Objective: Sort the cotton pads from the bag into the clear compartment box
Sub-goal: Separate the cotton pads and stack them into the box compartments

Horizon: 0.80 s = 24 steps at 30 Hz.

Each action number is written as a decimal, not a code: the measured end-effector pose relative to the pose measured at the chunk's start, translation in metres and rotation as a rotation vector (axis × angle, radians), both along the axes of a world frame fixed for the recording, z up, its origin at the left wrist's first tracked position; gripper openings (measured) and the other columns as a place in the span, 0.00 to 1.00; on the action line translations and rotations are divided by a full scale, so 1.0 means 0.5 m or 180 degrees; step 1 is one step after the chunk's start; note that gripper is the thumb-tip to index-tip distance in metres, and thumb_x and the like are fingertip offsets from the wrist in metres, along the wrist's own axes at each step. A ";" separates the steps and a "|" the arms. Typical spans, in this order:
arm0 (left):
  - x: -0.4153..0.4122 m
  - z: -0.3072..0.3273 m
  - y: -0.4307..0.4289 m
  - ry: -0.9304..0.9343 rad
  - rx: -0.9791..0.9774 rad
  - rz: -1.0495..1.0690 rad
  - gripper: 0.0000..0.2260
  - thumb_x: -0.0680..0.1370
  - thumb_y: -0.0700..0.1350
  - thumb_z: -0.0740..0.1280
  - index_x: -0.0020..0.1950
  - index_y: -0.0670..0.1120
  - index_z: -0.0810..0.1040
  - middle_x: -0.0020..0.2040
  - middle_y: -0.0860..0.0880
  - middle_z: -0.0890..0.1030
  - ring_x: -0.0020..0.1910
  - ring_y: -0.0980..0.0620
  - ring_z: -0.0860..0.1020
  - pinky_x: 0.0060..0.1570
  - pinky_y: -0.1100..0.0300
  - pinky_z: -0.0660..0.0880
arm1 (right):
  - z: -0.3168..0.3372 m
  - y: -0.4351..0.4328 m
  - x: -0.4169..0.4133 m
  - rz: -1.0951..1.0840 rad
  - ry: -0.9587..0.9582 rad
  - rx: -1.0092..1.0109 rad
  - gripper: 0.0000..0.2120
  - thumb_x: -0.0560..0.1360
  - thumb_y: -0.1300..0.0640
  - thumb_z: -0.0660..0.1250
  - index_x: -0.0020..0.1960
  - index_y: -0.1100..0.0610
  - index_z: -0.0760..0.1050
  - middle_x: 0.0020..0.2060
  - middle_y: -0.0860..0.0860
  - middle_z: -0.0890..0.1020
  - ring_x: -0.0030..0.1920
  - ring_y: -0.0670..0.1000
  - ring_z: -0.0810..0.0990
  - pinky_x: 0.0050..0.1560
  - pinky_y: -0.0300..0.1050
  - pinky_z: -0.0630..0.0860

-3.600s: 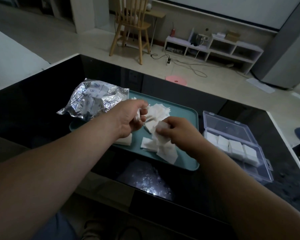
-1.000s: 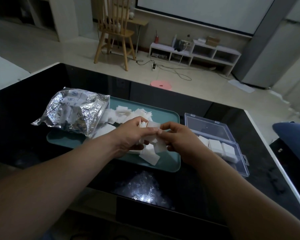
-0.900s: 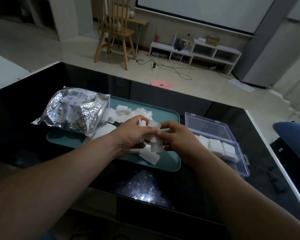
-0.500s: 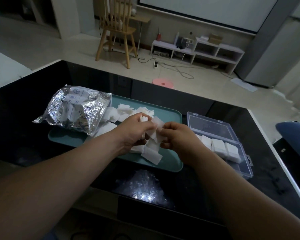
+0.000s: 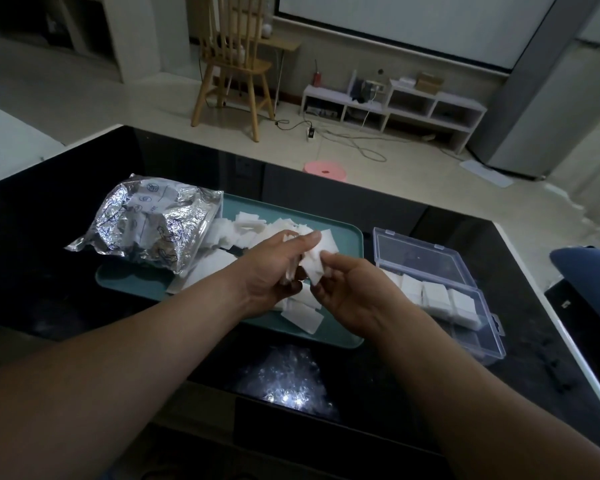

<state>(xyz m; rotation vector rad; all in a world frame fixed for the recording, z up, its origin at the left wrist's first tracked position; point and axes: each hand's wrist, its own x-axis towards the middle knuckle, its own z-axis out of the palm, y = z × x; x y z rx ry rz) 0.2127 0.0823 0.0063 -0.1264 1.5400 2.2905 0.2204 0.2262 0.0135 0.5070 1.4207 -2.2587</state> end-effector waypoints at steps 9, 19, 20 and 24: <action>-0.015 -0.007 -0.013 -0.0326 0.0485 0.0464 0.04 0.82 0.42 0.65 0.56 0.45 0.76 0.52 0.42 0.83 0.47 0.45 0.83 0.39 0.51 0.83 | -0.009 0.019 -0.013 -0.0091 0.0123 0.0590 0.06 0.79 0.61 0.70 0.56 0.58 0.79 0.35 0.50 0.80 0.35 0.47 0.76 0.35 0.38 0.73; 0.003 0.001 -0.012 -0.0433 0.0495 -0.0794 0.13 0.81 0.53 0.68 0.55 0.44 0.85 0.50 0.43 0.83 0.43 0.49 0.79 0.33 0.63 0.79 | -0.011 0.016 -0.014 0.0174 0.0472 0.0737 0.03 0.81 0.61 0.65 0.55 0.58 0.76 0.33 0.50 0.79 0.28 0.46 0.72 0.34 0.40 0.65; 0.003 0.000 -0.013 -0.0373 0.0431 -0.0858 0.12 0.81 0.51 0.68 0.57 0.44 0.84 0.51 0.43 0.82 0.43 0.50 0.79 0.31 0.65 0.77 | -0.013 0.017 -0.016 0.0198 0.0526 0.0869 0.04 0.81 0.61 0.64 0.55 0.58 0.76 0.35 0.51 0.80 0.30 0.46 0.72 0.34 0.40 0.66; 0.002 -0.006 -0.020 -0.0259 0.0307 -0.1112 0.11 0.80 0.44 0.68 0.61 0.44 0.80 0.52 0.44 0.82 0.38 0.53 0.75 0.28 0.68 0.69 | -0.014 0.026 -0.019 0.0288 0.0823 0.1359 0.05 0.80 0.59 0.66 0.55 0.56 0.79 0.39 0.50 0.84 0.35 0.47 0.80 0.40 0.44 0.72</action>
